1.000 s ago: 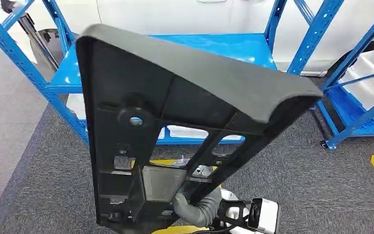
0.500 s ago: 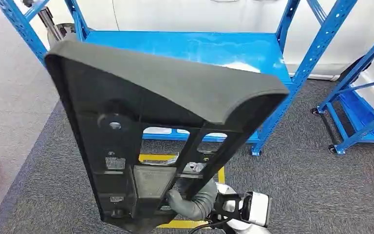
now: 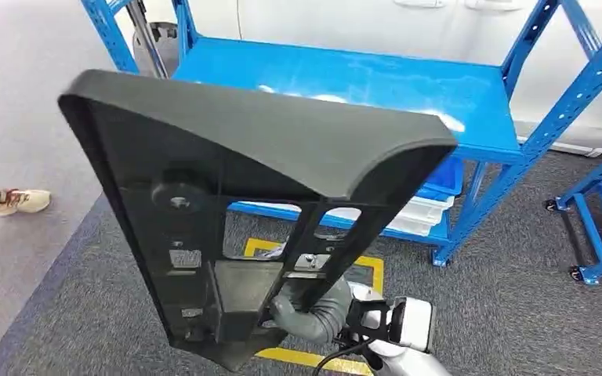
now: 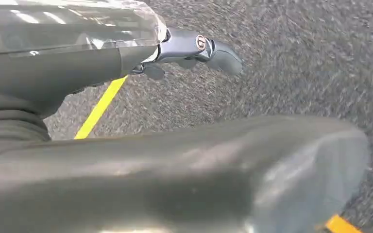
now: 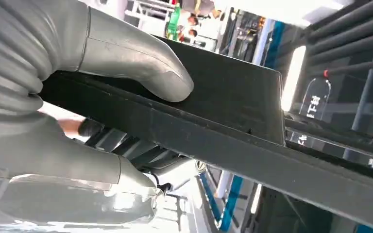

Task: Take the parts from the cabinet and place them on the table.

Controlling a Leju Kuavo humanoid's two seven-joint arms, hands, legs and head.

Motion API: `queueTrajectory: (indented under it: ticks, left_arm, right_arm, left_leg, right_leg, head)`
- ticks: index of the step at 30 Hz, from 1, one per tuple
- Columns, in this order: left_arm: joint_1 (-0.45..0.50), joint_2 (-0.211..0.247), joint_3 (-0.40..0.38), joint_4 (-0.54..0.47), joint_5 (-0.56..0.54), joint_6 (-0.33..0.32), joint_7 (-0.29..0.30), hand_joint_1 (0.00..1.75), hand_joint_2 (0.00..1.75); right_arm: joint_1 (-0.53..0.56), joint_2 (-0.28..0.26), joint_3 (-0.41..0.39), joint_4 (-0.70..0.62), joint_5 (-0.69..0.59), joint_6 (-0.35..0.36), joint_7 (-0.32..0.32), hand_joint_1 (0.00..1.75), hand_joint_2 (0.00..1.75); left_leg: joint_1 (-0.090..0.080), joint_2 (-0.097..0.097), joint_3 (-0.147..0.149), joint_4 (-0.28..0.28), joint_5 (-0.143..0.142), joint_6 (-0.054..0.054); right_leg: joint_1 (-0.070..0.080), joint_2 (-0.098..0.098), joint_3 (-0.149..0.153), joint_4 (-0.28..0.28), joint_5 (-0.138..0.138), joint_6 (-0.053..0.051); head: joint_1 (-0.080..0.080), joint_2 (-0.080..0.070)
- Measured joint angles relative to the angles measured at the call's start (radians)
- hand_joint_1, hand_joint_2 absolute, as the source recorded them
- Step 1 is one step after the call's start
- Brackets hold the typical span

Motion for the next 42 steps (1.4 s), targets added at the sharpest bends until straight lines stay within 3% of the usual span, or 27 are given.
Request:
queueTrajectory:
  ticks: [2, 3, 4, 6, 8, 9, 11, 12, 13, 17, 18, 19, 20, 22, 23, 24, 26, 27, 28, 32, 33, 34, 35, 37, 38, 40, 42]
  left_arm:
    - [0.006, 0.004, 0.004, 0.0, -0.008, 0.002, -0.011, 0.0, 0.0]
    - [0.008, 0.004, 0.004, 0.0, -0.014, 0.001, -0.013, 0.0, 0.0]
    - [0.005, 0.007, 0.004, 0.0, -0.019, -0.002, -0.014, 0.0, 0.0]
    - [0.0, 0.012, 0.005, 0.0, -0.022, -0.022, -0.014, 0.0, 0.0]
    - [0.003, 0.012, 0.005, 0.0, -0.027, -0.044, -0.007, 0.0, 0.0]
    - [0.005, 0.014, 0.005, 0.0, -0.031, -0.051, -0.002, 0.0, 0.0]
    - [0.006, 0.019, 0.005, 0.0, -0.037, -0.071, 0.006, 0.0, 0.0]
    - [0.004, 0.022, 0.005, 0.0, -0.042, -0.079, 0.008, 0.0, 0.0]
    - [-0.001, 0.023, 0.005, 0.0, -0.044, -0.083, 0.01, 0.0, 0.0]
    - [0.006, 0.026, 0.005, 0.0, -0.048, -0.1, 0.013, 0.0, 0.0]
    - [0.008, 0.026, 0.005, 0.0, -0.055, -0.11, 0.013, 0.0, 0.0]
    - [0.007, 0.026, 0.005, 0.0, -0.064, -0.114, 0.01, 0.0, 0.0]
    - [0.003, 0.026, 0.004, 0.0, -0.07, -0.113, 0.007, 0.0, 0.0]
    - [-0.001, 0.026, 0.003, 0.0, -0.076, -0.108, 0.007, 0.0, 0.0]
    - [0.0, 0.026, 0.003, 0.0, -0.076, -0.108, 0.007, 0.0, 0.0]
    - [0.001, 0.026, 0.003, 0.0, -0.077, -0.108, 0.007, 0.0, 0.0]
    - [0.001, 0.025, 0.002, 0.0, -0.077, -0.108, 0.007, 0.0, 0.0]
    - [0.001, 0.025, 0.002, 0.0, -0.077, -0.106, 0.008, 0.0, 0.0]
    - [0.0, 0.024, 0.002, 0.0, -0.077, -0.103, 0.011, 0.0, 0.0]
    - [0.009, 0.022, 0.002, 0.001, -0.081, -0.096, 0.021, 0.0, 0.0]
    - [0.011, 0.021, 0.001, 0.001, -0.085, -0.097, 0.025, 0.0, 0.0]
    - [0.01, 0.019, 0.001, 0.001, -0.088, -0.101, 0.026, 0.0, 0.0]
    - [0.005, 0.019, 0.0, 0.001, -0.092, -0.106, 0.027, 0.0, 0.0]
    - [-0.002, 0.016, -0.003, 0.001, -0.097, -0.11, 0.035, 0.0, 0.0]
    - [-0.002, 0.013, -0.006, 0.001, -0.1, -0.11, 0.038, 0.0, 0.0]
    - [0.005, 0.009, -0.008, 0.001, -0.107, -0.11, 0.045, 0.0, 0.0]
    - [0.005, 0.008, -0.01, 0.001, -0.111, -0.11, 0.047, 0.0, 0.0]
  right_arm:
    - [-0.005, 0.0, 0.005, 0.0, -0.002, -0.011, 0.0, 1.75, 1.75]
    - [-0.007, 0.0, 0.01, 0.0, -0.004, -0.013, 0.0, 1.75, 1.75]
    - [-0.007, 0.0, 0.012, -0.003, -0.008, -0.014, -0.001, 1.75, 1.75]
    - [-0.005, -0.002, 0.016, -0.003, -0.011, -0.018, -0.001, 1.75, 1.75]
    - [-0.004, -0.004, 0.024, -0.003, -0.01, -0.025, -0.001, 1.75, 1.75]
    - [-0.005, -0.004, 0.027, -0.003, -0.01, -0.027, -0.001, 1.75, 1.75]
    - [-0.005, -0.004, 0.03, -0.003, -0.01, -0.027, -0.001, 1.75, 1.75]
    - [-0.006, -0.004, 0.03, -0.003, -0.01, -0.027, -0.001, 1.75, 1.75]
    - [-0.006, -0.004, 0.03, -0.006, -0.01, -0.027, -0.001, 1.75, 1.75]
    - [-0.01, -0.003, 0.034, -0.008, -0.011, -0.022, 0.0, 1.75, 1.75]
    - [-0.01, -0.003, 0.034, -0.01, -0.012, -0.016, 0.0, 1.75, 1.75]
    - [-0.01, -0.003, 0.034, -0.013, -0.016, -0.005, -0.001, 1.75, 1.75]
    - [-0.007, -0.003, 0.032, -0.016, -0.019, 0.004, -0.001, 1.75, 1.75]
    - [0.004, -0.003, 0.028, -0.016, -0.024, 0.018, -0.001, 1.75, 1.75]
    - [0.008, -0.003, 0.028, -0.015, -0.024, 0.022, -0.001, 1.75, 1.75]
    - [0.01, -0.003, 0.028, -0.016, -0.026, 0.023, -0.001, 1.75, 1.75]
    - [0.009, -0.003, 0.026, -0.017, -0.025, 0.025, -0.001, 1.75, 1.75]
    - [0.009, -0.003, 0.026, -0.017, -0.023, 0.025, -0.001, 1.75, 1.75]
    - [0.01, -0.003, 0.025, -0.016, -0.021, 0.025, -0.001, 1.75, 1.75]
    - [0.012, 0.001, 0.018, -0.017, -0.012, 0.029, -0.001, 1.75, 1.75]
    - [0.011, 0.006, 0.016, -0.017, -0.01, 0.031, -0.001, 1.75, 1.75]
    - [0.013, 0.008, 0.015, -0.017, -0.006, 0.031, -0.001, 1.75, 1.75]
    - [0.013, 0.01, 0.011, -0.017, -0.003, 0.031, -0.001, 1.75, 1.75]
    - [0.021, 0.01, 0.008, -0.016, 0.003, 0.031, -0.001, 1.75, 1.75]
    - [0.024, 0.01, 0.007, -0.016, 0.005, 0.031, 0.0, 1.75, 1.75]
    - [0.029, 0.01, 0.005, -0.016, 0.008, 0.031, 0.0, 1.75, 1.75]
    - [0.029, 0.011, 0.002, -0.016, 0.008, 0.03, 0.0, 1.75, 1.75]
  left_leg:
    - [0.002, -0.005, -0.004, 0.001, 0.001, -0.012]
    - [0.0, 0.046, -0.013, 0.025, -0.018, -0.016]
    - [0.001, 0.073, -0.037, 0.074, -0.05, -0.022]
    - [0.005, 0.091, -0.114, 0.238, -0.125, -0.033]
    - [0.007, 0.095, -0.148, 0.31, -0.136, -0.037]
    - [0.008, 0.097, -0.128, 0.272, -0.107, -0.037]
    - [0.008, 0.116, -0.036, 0.102, -0.025, -0.033]
    - [0.005, 0.158, 0.013, 0.013, -0.002, -0.028]
    - [-0.009, 0.167, 0.017, 0.001, -0.014, -0.014]
    - [-0.007, 0.126, 0.008, -0.007, -0.005, 0.013]
    - [0.0, 0.118, 0.013, -0.013, 0.0, 0.019]
    - [0.001, 0.11, 0.012, -0.014, 0.002, 0.024]
    - [0.0, 0.1, 0.011, -0.014, 0.002, 0.027]
    - [-0.001, 0.076, 0.008, -0.014, 0.003, 0.029]
    - [-0.002, 0.062, 0.008, -0.012, 0.003, 0.029]
    - [-0.002, 0.05, 0.008, -0.01, 0.003, 0.029]
    - [-0.001, 0.021, 0.009, -0.003, 0.001, 0.025]
    - [-0.001, 0.009, 0.008, 0.002, -0.001, 0.022]
    - [-0.005, -0.002, 0.0, 0.01, -0.004, 0.016]
    - [0.007, -0.036, -0.013, 0.004, 0.006, -0.011]
    - [0.008, -0.013, -0.016, 0.017, -0.001, -0.012]
    - [0.001, 0.04, -0.031, 0.05, -0.025, -0.016]
    - [0.002, 0.068, -0.062, 0.113, -0.062, -0.022]
    - [0.006, 0.09, -0.138, 0.268, -0.128, -0.028]
    - [0.008, 0.094, -0.157, 0.308, -0.137, -0.029]
    - [0.01, 0.1, -0.123, 0.249, -0.089, -0.029]
    - [0.007, 0.131, -0.014, 0.057, -0.005, -0.02]
  right_leg:
    - [-0.005, -0.022, 0.002, -0.013, 0.011, -0.016]
    - [-0.005, -0.032, 0.005, -0.017, 0.013, -0.02]
    - [-0.004, -0.043, 0.005, -0.017, 0.012, -0.025]
    - [0.0, -0.072, 0.005, -0.017, 0.01, -0.027]
    - [0.001, -0.096, 0.004, -0.016, 0.009, -0.028]
    - [0.001, -0.107, 0.005, -0.016, 0.007, -0.027]
    - [0.002, -0.127, 0.011, -0.016, 0.002, -0.023]
    - [0.005, -0.137, 0.017, -0.016, -0.001, -0.019]
    - [0.011, -0.146, 0.017, -0.016, -0.004, -0.013]
    - [0.014, -0.175, 0.023, -0.02, -0.006, 0.009]
    - [0.006, -0.142, 0.02, -0.005, -0.02, 0.015]
    - [0.005, -0.099, -0.002, 0.04, -0.053, 0.015]
    - [0.005, -0.075, -0.039, 0.12, -0.097, 0.015]
    - [0.005, -0.061, -0.12, 0.282, -0.157, 0.016]
    - [0.005, -0.061, -0.14, 0.313, -0.153, 0.016]
    - [0.005, -0.061, -0.133, 0.289, -0.125, 0.016]
    - [0.001, -0.049, -0.06, 0.124, -0.024, 0.011]
    - [-0.002, -0.021, -0.022, 0.041, 0.014, 0.008]
    - [-0.004, 0.03, -0.01, 0.008, 0.0, 0.011]
    - [0.004, -0.012, -0.012, 0.0, 0.012, -0.005]
    - [-0.002, -0.032, -0.006, -0.011, 0.018, -0.014]
    - [-0.001, -0.039, -0.002, -0.016, 0.018, -0.018]
    - [0.0, -0.053, -0.002, -0.017, 0.018, -0.022]
    - [0.005, -0.084, -0.003, -0.016, 0.016, -0.025]
    - [0.006, -0.097, -0.004, -0.016, 0.015, -0.026]
    - [0.008, -0.123, -0.002, -0.016, 0.011, -0.024]
    - [0.008, -0.146, 0.007, -0.016, 0.006, -0.019]
  head:
    - [0.0, 0.0]
    - [0.0, 0.0]
    - [0.0, 0.0]
    - [0.0, 0.0]
    - [0.0, 0.0]
    - [0.0, 0.0]
    - [0.0, 0.0]
    - [0.0, 0.0]
    - [0.0, 0.0]
    - [0.0, 0.0]
    - [0.0, 0.0]
    - [0.0, 0.0]
    - [0.0, 0.0]
    - [0.0, 0.0]
    - [0.0, 0.0]
    - [0.0, 0.0]
    - [0.0, 0.0]
    - [0.0, 0.0]
    - [0.0, 0.0]
    - [0.0, 0.0]
    - [0.0, 0.0]
    - [0.0, 0.0]
    - [0.0, 0.0]
    - [0.0, 0.0]
    - [0.0, 0.0]
    - [0.0, 0.0]
    - [0.0, 0.0]
